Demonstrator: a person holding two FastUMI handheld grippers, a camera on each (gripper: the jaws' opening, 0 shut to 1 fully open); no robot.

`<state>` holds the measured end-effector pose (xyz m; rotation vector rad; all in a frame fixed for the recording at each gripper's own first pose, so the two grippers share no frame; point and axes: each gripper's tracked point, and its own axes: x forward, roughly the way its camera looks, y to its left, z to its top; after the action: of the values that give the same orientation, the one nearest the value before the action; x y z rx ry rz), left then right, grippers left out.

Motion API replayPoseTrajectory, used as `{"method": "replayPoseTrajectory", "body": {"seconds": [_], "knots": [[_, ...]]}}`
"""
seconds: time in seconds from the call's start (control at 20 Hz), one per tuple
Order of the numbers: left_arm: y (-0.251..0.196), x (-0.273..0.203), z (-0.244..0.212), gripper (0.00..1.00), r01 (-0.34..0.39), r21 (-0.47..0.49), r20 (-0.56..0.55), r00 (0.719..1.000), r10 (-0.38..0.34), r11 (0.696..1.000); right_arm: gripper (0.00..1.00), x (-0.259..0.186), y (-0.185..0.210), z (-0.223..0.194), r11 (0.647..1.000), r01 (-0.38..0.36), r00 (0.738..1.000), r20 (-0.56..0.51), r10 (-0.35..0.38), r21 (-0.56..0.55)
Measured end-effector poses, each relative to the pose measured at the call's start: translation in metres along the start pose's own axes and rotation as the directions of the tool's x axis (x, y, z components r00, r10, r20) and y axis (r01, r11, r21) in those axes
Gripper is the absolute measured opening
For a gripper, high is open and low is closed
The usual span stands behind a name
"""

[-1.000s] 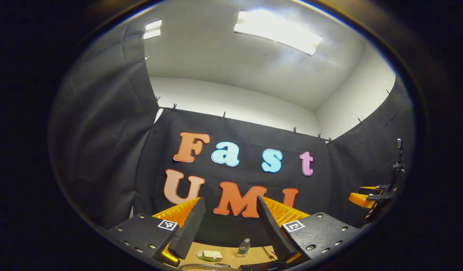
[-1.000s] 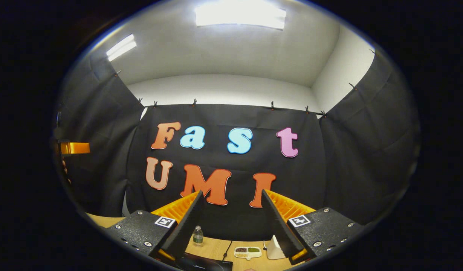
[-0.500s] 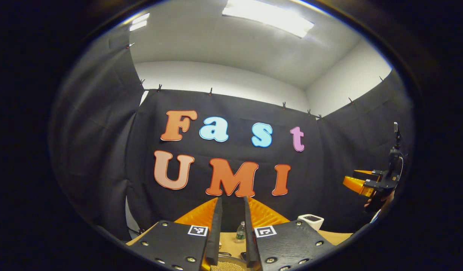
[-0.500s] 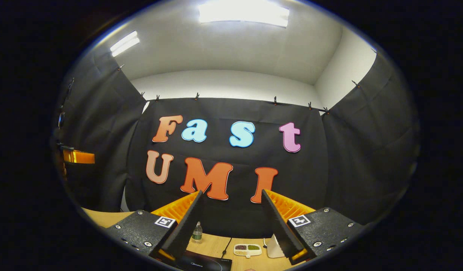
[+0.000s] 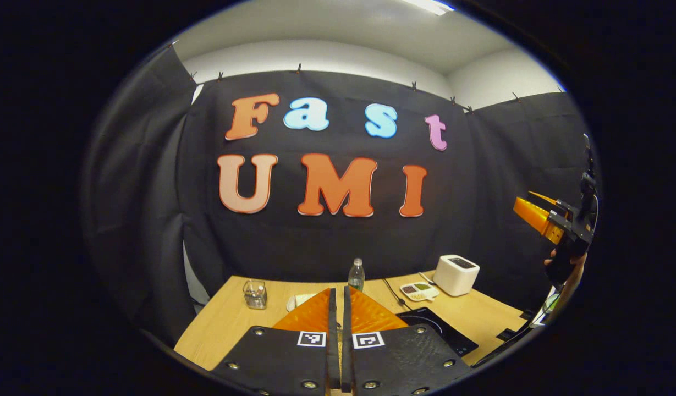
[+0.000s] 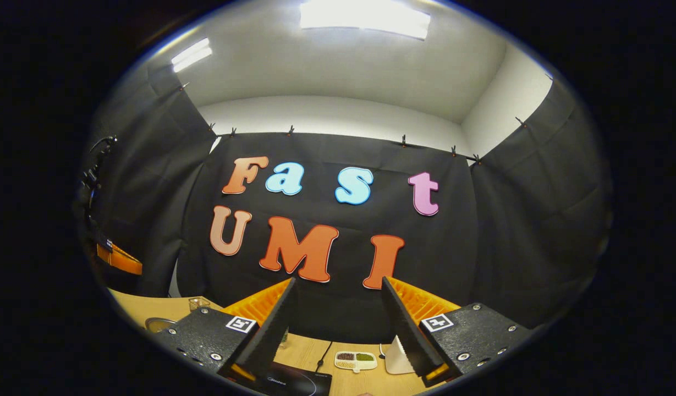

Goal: First push the handle of the pot to place it horizontally, then grasp the pot with both hands and set it on the induction cooktop.

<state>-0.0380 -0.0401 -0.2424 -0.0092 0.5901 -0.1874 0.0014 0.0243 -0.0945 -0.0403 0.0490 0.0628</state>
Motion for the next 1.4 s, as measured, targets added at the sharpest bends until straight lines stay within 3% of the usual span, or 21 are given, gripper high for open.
{"method": "replayPoseTrajectory", "body": {"seconds": [0.15,0.35,0.65,1.05,1.4], "knots": [[-0.003,0.01,-0.051,0.03,0.015,-0.001,-0.143,0.99,-0.015,1.0,0.94,-0.001,0.0,-0.012,1.0,0.005,1.0,0.0,-0.005,-0.012],[-0.005,0.012,-0.112,0.03,0.031,-0.025,-0.302,0.952,-0.037,0.999,0.94,-0.003,0.001,-0.031,0.999,0.023,1.0,0.006,-0.023,-0.044],[-0.013,-0.009,-0.202,0.06,0.038,-0.108,-0.511,0.855,-0.088,0.993,0.94,-0.005,0.011,-0.065,0.999,-0.003,0.999,-0.044,0.001,-0.04],[-0.011,-0.026,-0.263,0.02,-0.007,-0.234,-0.66,0.735,-0.154,0.972,0.92,-0.003,0.02,-0.115,0.999,0.01,0.994,-0.112,-0.014,-0.032],[0.007,-0.043,-0.311,0.02,-0.13,-0.286,-0.772,0.618,-0.148,0.949,0.92,0.001,0.023,-0.137,0.999,0.022,0.991,-0.128,-0.028,-0.05]]}}
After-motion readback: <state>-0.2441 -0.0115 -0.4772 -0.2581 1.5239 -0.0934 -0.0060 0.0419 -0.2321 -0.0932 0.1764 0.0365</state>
